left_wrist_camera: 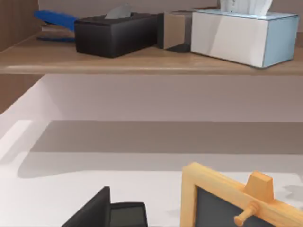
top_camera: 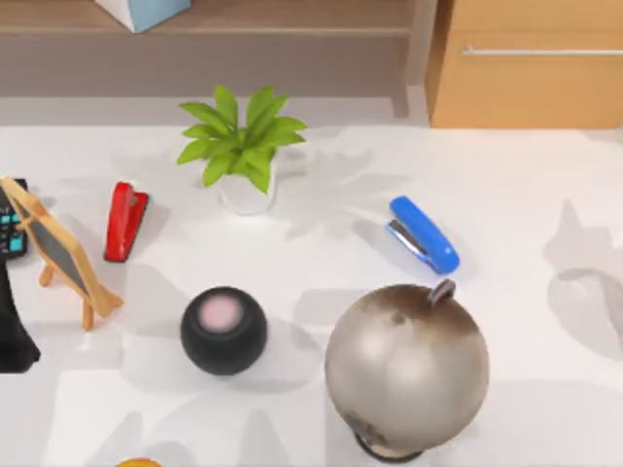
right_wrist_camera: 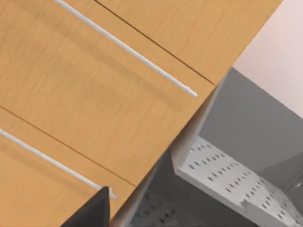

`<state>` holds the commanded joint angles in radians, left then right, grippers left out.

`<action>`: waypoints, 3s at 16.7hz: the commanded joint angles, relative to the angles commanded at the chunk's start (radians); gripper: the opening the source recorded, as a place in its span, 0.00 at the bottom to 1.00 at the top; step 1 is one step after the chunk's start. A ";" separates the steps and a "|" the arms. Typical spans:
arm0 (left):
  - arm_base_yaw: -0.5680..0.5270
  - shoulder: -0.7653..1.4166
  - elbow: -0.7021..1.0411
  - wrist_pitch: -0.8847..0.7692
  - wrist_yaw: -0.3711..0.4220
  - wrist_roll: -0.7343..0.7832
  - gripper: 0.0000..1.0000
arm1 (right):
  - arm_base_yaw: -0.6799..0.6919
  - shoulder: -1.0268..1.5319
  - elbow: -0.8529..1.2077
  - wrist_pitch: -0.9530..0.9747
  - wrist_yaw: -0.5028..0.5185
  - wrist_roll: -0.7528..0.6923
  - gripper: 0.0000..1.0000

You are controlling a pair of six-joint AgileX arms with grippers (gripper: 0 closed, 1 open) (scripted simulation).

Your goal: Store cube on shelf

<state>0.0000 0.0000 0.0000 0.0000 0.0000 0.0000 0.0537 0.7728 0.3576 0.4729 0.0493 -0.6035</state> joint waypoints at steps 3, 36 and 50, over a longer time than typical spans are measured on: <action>0.000 0.000 0.000 0.000 0.000 0.000 1.00 | 0.024 0.306 0.131 0.177 0.026 -0.217 1.00; 0.000 0.000 0.000 0.000 0.000 0.000 1.00 | 0.110 1.510 0.704 0.746 0.151 -0.955 0.92; 0.000 0.000 0.000 0.000 0.000 0.000 1.00 | 0.110 1.510 0.704 0.746 0.151 -0.955 0.00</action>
<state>0.0000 0.0000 0.0000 0.0000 0.0000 0.0000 0.1639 2.2825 1.0612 1.2192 0.2002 -1.5584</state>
